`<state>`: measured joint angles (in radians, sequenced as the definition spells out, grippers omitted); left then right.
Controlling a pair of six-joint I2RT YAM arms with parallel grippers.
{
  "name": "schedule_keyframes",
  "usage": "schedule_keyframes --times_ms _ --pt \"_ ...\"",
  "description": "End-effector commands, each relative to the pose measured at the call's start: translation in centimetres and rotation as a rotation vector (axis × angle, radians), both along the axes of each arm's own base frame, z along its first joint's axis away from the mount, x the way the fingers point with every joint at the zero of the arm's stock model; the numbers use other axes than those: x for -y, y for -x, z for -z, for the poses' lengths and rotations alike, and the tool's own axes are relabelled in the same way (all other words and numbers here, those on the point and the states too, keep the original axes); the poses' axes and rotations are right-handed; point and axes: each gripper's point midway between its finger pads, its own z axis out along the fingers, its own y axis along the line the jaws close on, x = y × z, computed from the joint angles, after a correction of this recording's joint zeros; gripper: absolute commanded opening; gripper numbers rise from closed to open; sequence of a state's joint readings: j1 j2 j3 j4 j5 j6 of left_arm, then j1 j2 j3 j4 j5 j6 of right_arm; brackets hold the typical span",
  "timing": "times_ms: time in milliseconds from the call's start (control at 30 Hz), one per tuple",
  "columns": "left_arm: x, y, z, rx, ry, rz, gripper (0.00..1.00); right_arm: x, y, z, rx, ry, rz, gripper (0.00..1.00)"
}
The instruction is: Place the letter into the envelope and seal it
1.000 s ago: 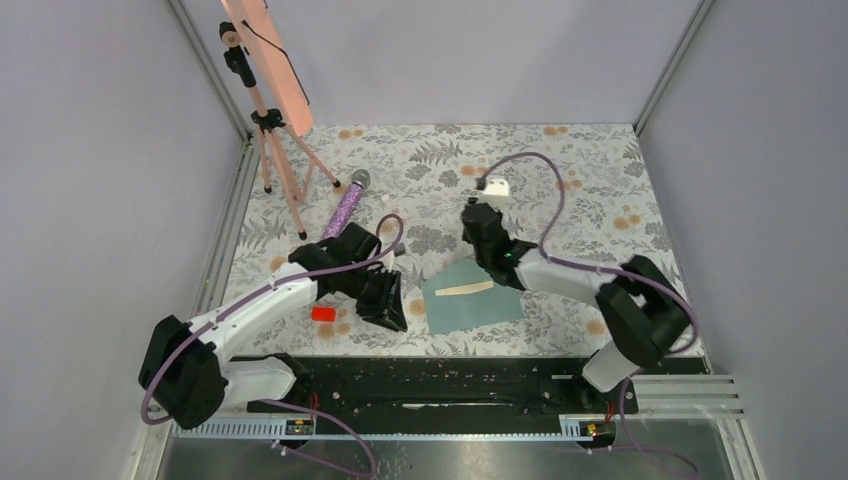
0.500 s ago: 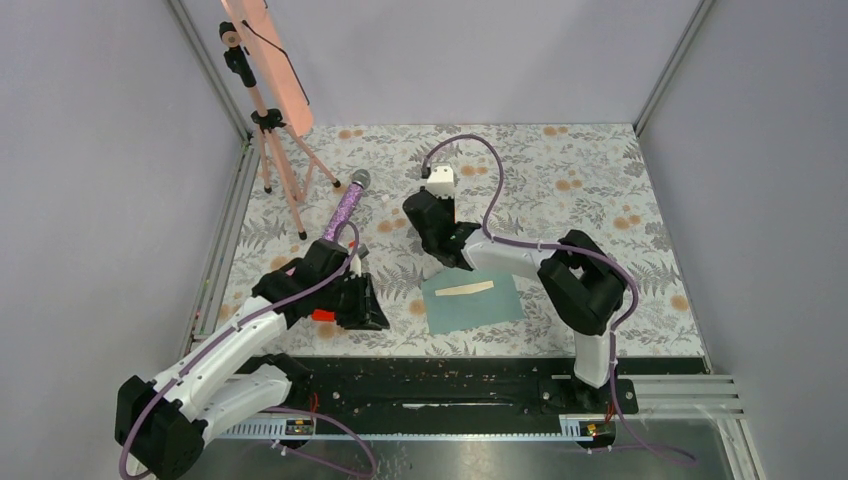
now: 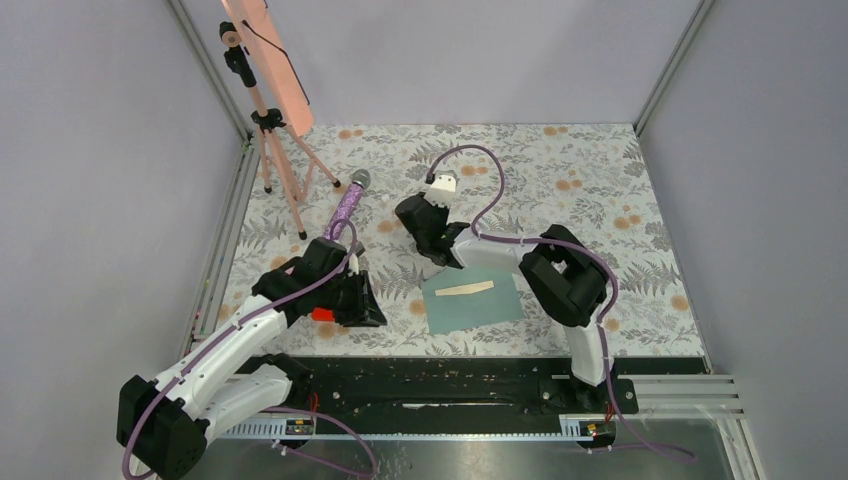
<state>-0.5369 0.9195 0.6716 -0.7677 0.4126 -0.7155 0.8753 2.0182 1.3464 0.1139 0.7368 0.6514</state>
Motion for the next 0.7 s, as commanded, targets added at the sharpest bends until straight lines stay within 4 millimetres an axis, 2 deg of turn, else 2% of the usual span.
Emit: schedule_keyframes --times_ms 0,133,200,233,267,433,667 --pt "0.2 -1.4 -1.2 0.066 0.013 -0.020 0.24 -2.2 -0.1 0.5 0.007 -0.127 0.030 0.13" --pt "0.1 -1.5 -1.2 0.068 0.014 -0.025 0.24 -3.6 0.6 1.3 -0.034 -0.185 -0.011 0.47" --pt "0.1 -1.6 -1.3 0.071 0.015 -0.025 0.24 -4.4 1.2 1.6 -0.058 -0.206 -0.042 0.56" --pt "0.1 -1.6 -1.3 0.072 0.015 -0.024 0.24 -4.6 1.4 1.8 -0.069 -0.213 -0.050 0.66" --pt "0.2 -1.8 -1.4 0.075 0.015 -0.023 0.24 -4.8 1.7 2.0 -0.081 -0.222 -0.057 0.69" --pt "0.4 -2.3 -2.1 0.090 0.021 -0.018 0.24 -5.0 2.1 2.2 -0.097 -0.247 -0.074 0.72" --pt "1.3 -3.3 -3.2 0.111 0.041 0.001 0.24 -5.2 2.5 -0.7 -0.083 -0.271 -0.152 0.70"
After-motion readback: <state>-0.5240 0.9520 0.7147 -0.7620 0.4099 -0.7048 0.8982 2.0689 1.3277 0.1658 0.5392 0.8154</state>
